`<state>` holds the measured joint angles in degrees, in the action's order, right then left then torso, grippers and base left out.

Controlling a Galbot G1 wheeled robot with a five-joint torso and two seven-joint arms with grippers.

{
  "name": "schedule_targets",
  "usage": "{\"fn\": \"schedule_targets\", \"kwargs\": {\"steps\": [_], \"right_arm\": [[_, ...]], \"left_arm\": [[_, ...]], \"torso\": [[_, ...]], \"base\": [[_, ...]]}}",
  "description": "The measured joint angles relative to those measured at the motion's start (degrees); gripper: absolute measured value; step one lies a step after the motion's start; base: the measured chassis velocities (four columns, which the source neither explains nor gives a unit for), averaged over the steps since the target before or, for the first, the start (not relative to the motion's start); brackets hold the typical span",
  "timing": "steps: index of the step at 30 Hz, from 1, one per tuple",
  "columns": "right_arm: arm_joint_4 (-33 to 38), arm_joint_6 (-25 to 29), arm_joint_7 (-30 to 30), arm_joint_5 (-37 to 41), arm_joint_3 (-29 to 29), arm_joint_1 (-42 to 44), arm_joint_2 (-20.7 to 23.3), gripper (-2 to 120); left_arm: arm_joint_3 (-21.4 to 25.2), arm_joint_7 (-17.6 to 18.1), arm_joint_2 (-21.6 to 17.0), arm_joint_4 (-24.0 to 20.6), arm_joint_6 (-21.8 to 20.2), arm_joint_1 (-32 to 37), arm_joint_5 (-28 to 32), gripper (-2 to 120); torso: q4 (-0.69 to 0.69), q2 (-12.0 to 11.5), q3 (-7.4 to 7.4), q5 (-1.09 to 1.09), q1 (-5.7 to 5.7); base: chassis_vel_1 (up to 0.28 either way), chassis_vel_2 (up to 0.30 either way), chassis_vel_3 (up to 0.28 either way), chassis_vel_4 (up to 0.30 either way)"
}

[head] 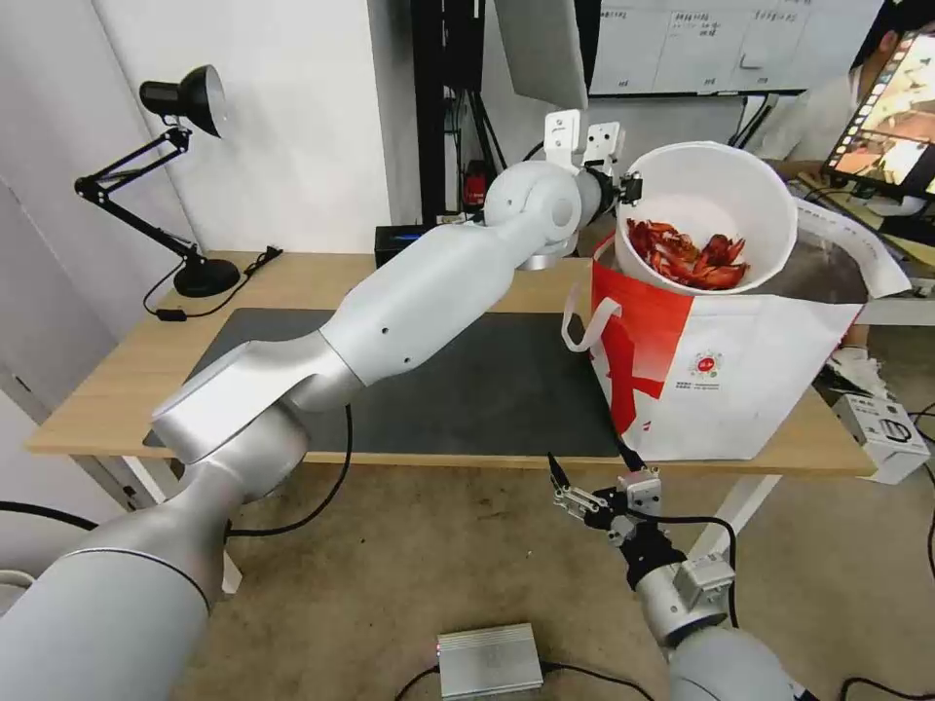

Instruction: Pick up the trash from the table and place it into the takeout bag.

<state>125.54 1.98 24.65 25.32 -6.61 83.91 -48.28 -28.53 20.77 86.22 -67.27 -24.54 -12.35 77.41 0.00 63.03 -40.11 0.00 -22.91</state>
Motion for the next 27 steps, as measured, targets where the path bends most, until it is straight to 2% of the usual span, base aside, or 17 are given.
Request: {"fn": "schedule_targets", "kwargs": {"steps": [2, 4, 6, 8, 9, 11, 12, 14, 15, 20, 21, 25, 27], "right_arm": [[0.00, 0.00, 0.00, 0.00, 0.00, 0.00, 0.00, 100], [0.00, 0.00, 0.00, 0.00, 0.00, 0.00, 0.00, 100], [0.00, 0.00, 0.00, 0.00, 0.00, 0.00, 0.00, 100], [0.00, 0.00, 0.00, 0.00, 0.00, 0.00, 0.00, 100], [0.00, 0.00, 0.00, 0.00, 0.00, 0.00, 0.00, 100], [0.00, 0.00, 0.00, 0.00, 0.00, 0.00, 0.00, 100], [0.00, 0.00, 0.00, 0.00, 0.00, 0.00, 0.00, 100], [0.00, 0.00, 0.00, 0.00, 0.00, 0.00, 0.00, 100], [0.00, 0.00, 0.00, 0.00, 0.00, 0.00, 0.00, 100], [0.00, 0.00, 0.00, 0.00, 0.00, 0.00, 0.00, 100], [0.00, 0.00, 0.00, 0.00, 0.00, 0.00, 0.00, 100], [0.00, 0.00, 0.00, 0.00, 0.00, 0.00, 0.00, 100], [0.00, 0.00, 0.00, 0.00, 0.00, 0.00, 0.00, 100]], "left_arm": [[-0.07, -0.01, -0.20, -0.24, 0.00, 0.06, -0.06, 13], [-0.17, 0.08, -0.37, -0.47, -0.09, 0.14, -0.08, 24], [-0.25, 0.12, -0.43, -0.58, -0.19, 0.15, -0.08, 27], [-0.31, 0.19, -0.44, -0.92, -0.37, 0.15, 0.02, 38], [-0.31, 0.19, -0.44, -0.92, -0.37, 0.15, 0.02, 38], [-0.40, 0.22, -0.40, -1.26, -0.72, 0.09, 0.23, 49], [-0.40, 0.22, -0.40, -1.26, -0.72, 0.09, 0.23, 49], [-0.39, 0.30, -0.11, -1.54, -1.20, -0.03, 0.43, 61], [-0.39, 0.30, -0.11, -1.54, -1.20, -0.03, 0.43, 61], [-0.66, 0.36, -0.02, -2.08, -1.83, -0.24, 0.54, 80], [-0.66, 0.36, -0.02, -2.08, -1.83, -0.24, 0.54, 80], [-0.73, -0.37, -0.53, -2.38, -3.88, -0.37, 0.58, 98], [-0.76, -0.66, -0.68, -2.42, -4.31, -0.37, 0.58, 99]], "torso": [[0.00, 0.00, 0.00, 0.00, 0.00], [0.00, 0.00, 0.00, 0.00, 0.00], [0.00, 0.00, 0.00, 0.00, 0.00], [0.00, 0.00, 0.00, 0.00, 0.00], [0.00, 0.00, 0.00, 0.00, 0.00], [0.00, 0.00, 0.00, 0.00, 0.00], [0.00, 0.00, 0.00, 0.00, 0.00], [0.00, 0.00, 0.00, 0.00, 0.00], [0.00, 0.00, 0.00, 0.00, 0.00], [0.00, 0.00, 0.00, 0.00, 0.00], [0.00, 0.00, 0.00, 0.00, 0.00], [0.00, 0.00, 0.00, 0.00, 0.00], [0.00, 0.00, 0.00, 0.00, 0.00]], "base": [[0.000, 0.000, 0.000, 0.000], [0.000, 0.000, 0.000, 0.000], [0.000, 0.000, 0.000, 0.000], [0.000, 0.000, 0.000, 0.000], [0.000, 0.000, 0.000, 0.000], [0.000, 0.000, 0.000, 0.000], [0.000, 0.000, 0.000, 0.000], [0.000, 0.000, 0.000, 0.000], [0.000, 0.000, 0.000, 0.000], [0.000, 0.000, 0.000, 0.000], [0.000, 0.000, 0.000, 0.000], [0.000, 0.000, 0.000, 0.000], [0.000, 0.000, 0.000, 0.000]]}}
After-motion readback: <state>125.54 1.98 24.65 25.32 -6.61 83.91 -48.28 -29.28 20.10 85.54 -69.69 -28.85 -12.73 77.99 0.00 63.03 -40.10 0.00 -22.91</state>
